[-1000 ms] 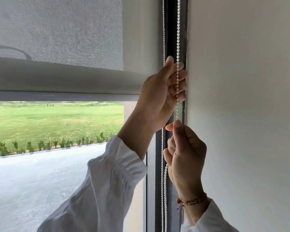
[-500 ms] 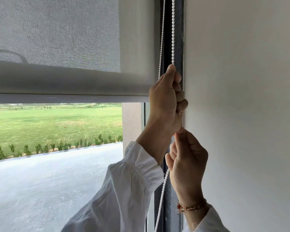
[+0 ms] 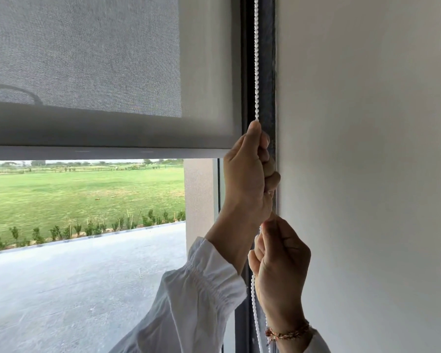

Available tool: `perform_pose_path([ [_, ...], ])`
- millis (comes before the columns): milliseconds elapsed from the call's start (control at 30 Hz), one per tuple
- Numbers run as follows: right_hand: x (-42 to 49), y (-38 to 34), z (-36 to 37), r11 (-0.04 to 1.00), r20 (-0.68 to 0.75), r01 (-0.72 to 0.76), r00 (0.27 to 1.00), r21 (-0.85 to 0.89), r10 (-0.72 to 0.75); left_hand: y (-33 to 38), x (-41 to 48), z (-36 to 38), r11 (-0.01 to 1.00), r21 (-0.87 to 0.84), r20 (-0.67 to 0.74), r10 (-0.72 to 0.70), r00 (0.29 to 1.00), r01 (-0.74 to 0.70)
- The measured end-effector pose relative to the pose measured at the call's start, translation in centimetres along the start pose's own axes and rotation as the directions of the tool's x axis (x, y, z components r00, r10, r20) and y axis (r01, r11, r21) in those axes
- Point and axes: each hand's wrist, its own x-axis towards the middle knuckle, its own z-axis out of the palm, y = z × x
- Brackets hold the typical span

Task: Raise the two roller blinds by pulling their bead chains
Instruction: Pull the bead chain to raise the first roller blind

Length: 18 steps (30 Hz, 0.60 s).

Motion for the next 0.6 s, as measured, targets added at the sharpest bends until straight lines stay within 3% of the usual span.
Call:
perform_pose_path([
  [300,-0.8,1.1,-0.2,0.996,-0.012,0.0,1.0,-0.091,-0.001,-0.3,-1.1,-0.9,0.999,0.01,-0.046,0.036,0.998,-0.036],
  [600,-1.0,1.2,0.3,0.998,-0.019,-0.005,1.0,-0.065,0.004,-0.2,-1.2,-1.1,0.997,0.046,-0.056,0.062,0.996,-0.059],
])
